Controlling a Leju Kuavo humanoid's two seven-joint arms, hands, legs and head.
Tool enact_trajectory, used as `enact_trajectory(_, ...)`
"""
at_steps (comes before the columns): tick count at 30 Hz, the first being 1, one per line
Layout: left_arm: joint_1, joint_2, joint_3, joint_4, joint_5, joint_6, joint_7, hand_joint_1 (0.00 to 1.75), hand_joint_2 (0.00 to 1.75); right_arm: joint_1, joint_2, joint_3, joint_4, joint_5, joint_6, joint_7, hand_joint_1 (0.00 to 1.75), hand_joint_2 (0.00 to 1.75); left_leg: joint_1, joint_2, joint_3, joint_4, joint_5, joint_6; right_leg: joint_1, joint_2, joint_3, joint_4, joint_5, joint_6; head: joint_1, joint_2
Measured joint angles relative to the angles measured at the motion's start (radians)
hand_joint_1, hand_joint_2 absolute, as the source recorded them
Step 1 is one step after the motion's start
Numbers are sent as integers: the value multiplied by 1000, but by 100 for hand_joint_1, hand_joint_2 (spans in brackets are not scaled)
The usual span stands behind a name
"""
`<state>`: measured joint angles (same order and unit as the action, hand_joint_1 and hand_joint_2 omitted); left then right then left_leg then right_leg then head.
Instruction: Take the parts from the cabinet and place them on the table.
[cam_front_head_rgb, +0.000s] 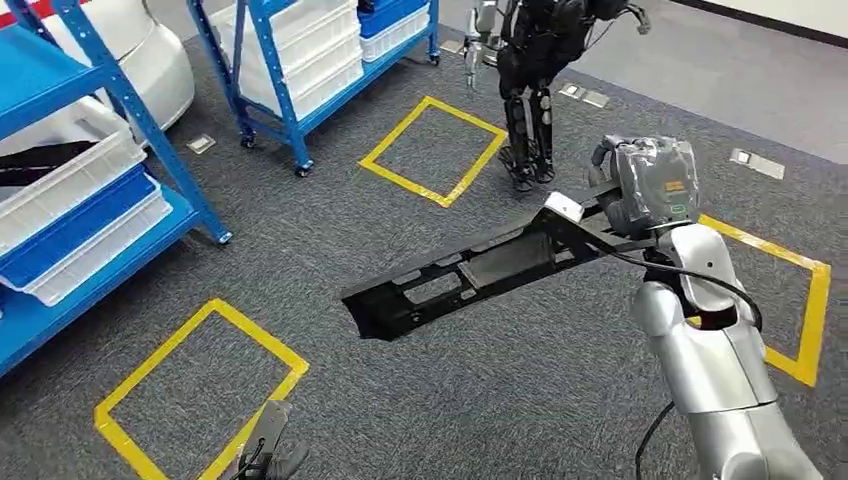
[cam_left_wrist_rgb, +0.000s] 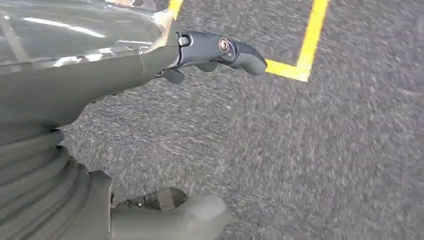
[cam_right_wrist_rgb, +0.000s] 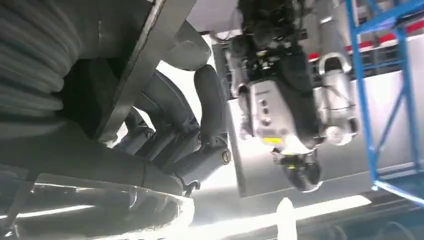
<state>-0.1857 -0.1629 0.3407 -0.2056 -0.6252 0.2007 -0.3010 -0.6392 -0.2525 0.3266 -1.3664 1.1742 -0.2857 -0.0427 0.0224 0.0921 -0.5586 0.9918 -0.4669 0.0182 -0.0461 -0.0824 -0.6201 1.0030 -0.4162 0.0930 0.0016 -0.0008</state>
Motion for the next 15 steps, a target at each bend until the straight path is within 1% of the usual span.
enact_trajectory(1,0,-1,0,1,0,0,-1,0,175,-2,2,3,3,0,0,0,168,175,-3,12,2,6,-4,-10,14,19,-3,-1,7,-15,-1,0)
enact_trajectory(2,1,-1,0,1,1,0,-2,0,175,-3,1,4,6,-2,0,0,168,175,-5,16,2,7,-4,-13,11,29,-10,3,6,-22,-4,0)
enact_trajectory(3,4,-2,0,2,2,0,-2,0,175,-2,-2,4,12,-2,0,0,168,175,-1,25,5,5,-4,-16,12,40,-15,8,5,-29,-8,0)
enact_trajectory(4,4,-2,1,2,3,0,-2,0,175,-3,-6,5,16,-2,0,0,168,175,4,37,5,7,-6,-21,13,55,-19,9,6,-36,-6,0)
enact_trajectory(5,4,-3,2,2,3,0,-2,0,175,-3,-6,5,16,-1,0,0,168,175,12,26,1,10,-16,-29,4,66,-16,7,8,-47,-10,0)
enact_trajectory(6,4,-3,2,3,3,0,-2,0,175,-7,-6,5,17,-2,0,0,168,175,16,-23,-5,39,-42,-27,5,75,-16,7,8,-53,-11,0)
enact_trajectory(7,6,-3,2,3,3,0,-3,0,175,-10,-6,6,19,-1,0,0,168,175,15,-58,-31,98,-80,-23,8,83,-15,7,9,-65,-11,0)
enact_trajectory(8,10,-3,2,3,3,2,-3,0,175,-10,-3,7,22,-2,0,0,168,175,12,-80,-71,184,-122,-21,11,92,-15,7,9,-72,-17,0)
enact_trajectory(9,14,-3,3,4,6,6,-2,0,175,-10,0,9,25,-6,0,0,168,175,11,-89,-114,267,-153,-20,16,107,-16,7,9,-74,-16,0)
enact_trajectory(10,17,-2,4,4,7,9,-2,0,175,-10,0,11,28,-9,-1,-1,168,175,9,-92,-145,320,-163,-17,21,122,-16,7,10,-77,-16,0)
enact_trajectory(11,19,0,5,5,8,8,-5,0,175,-10,0,14,32,-10,-2,-1,168,175,7,-93,-152,322,-148,-11,25,136,-16,7,10,-78,-16,0)
enact_trajectory(12,21,2,7,5,8,6,-12,0,175,-11,1,17,34,-12,-2,-2,168,175,5,-96,-137,277,-109,-3,28,151,-15,8,10,-78,-16,0)
enact_trajectory(13,23,5,10,5,11,3,-18,0,175,-15,2,20,37,-14,-3,-2,168,175,1,-105,-99,192,-57,8,31,167,-13,8,11,-78,-16,0)
enact_trajectory(14,25,7,11,5,14,0,-21,0,175,-19,3,23,40,-16,-3,-2,168,175,-2,-129,-57,105,-13,19,31,181,-11,8,11,-77,-16,0)
enact_trajectory(15,27,11,12,5,15,0,-21,0,175,-24,7,25,42,-19,-3,-2,168,175,-3,-184,-31,49,-3,31,26,189,-11,8,11,-77,-15,0)
